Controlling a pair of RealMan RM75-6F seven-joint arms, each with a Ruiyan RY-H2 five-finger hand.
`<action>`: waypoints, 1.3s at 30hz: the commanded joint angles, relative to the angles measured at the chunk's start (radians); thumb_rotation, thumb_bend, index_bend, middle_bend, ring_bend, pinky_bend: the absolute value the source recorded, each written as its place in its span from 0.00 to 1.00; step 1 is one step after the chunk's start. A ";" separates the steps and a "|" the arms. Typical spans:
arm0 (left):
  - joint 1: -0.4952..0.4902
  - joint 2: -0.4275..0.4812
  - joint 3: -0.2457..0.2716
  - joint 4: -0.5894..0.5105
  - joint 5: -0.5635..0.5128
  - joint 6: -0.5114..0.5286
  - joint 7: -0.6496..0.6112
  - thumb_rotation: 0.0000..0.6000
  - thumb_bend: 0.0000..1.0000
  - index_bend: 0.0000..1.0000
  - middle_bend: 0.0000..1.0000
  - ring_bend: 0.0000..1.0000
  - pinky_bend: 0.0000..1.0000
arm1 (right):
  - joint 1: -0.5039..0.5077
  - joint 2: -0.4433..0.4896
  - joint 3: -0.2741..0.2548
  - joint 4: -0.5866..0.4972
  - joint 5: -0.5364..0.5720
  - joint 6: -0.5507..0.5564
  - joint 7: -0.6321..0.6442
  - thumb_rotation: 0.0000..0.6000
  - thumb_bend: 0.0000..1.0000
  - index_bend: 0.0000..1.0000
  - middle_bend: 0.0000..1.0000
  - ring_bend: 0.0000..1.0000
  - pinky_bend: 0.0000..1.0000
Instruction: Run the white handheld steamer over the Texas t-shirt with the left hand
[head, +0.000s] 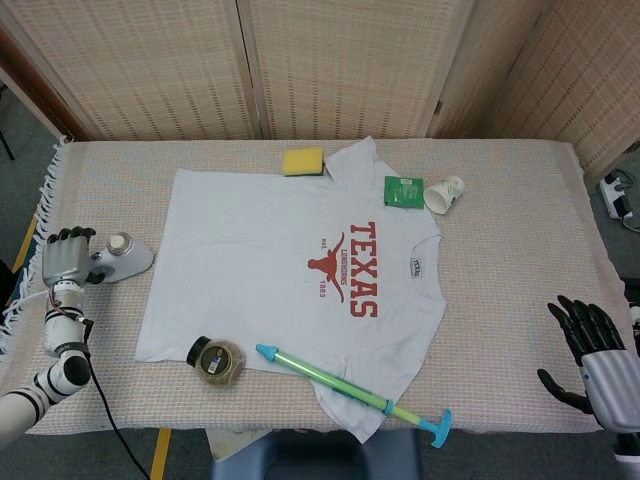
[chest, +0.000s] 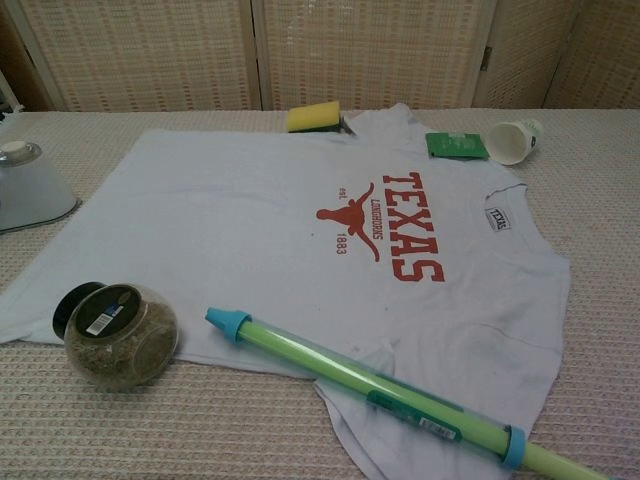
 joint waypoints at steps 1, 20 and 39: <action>-0.015 -0.036 -0.005 0.046 0.010 -0.016 -0.017 1.00 0.29 0.29 0.25 0.17 0.22 | -0.001 0.001 -0.001 -0.004 0.000 0.000 -0.004 1.00 0.23 0.00 0.01 0.00 0.00; -0.007 -0.135 0.034 0.198 0.232 -0.067 -0.236 1.00 0.55 0.54 0.54 0.43 0.40 | 0.007 0.008 0.002 -0.037 0.008 -0.025 -0.026 1.00 0.23 0.00 0.02 0.00 0.00; -0.004 -0.158 0.044 0.393 0.531 0.059 -0.780 1.00 0.80 0.69 0.76 0.82 0.71 | 0.012 0.017 0.003 -0.079 0.005 -0.039 -0.058 1.00 0.23 0.00 0.02 0.00 0.00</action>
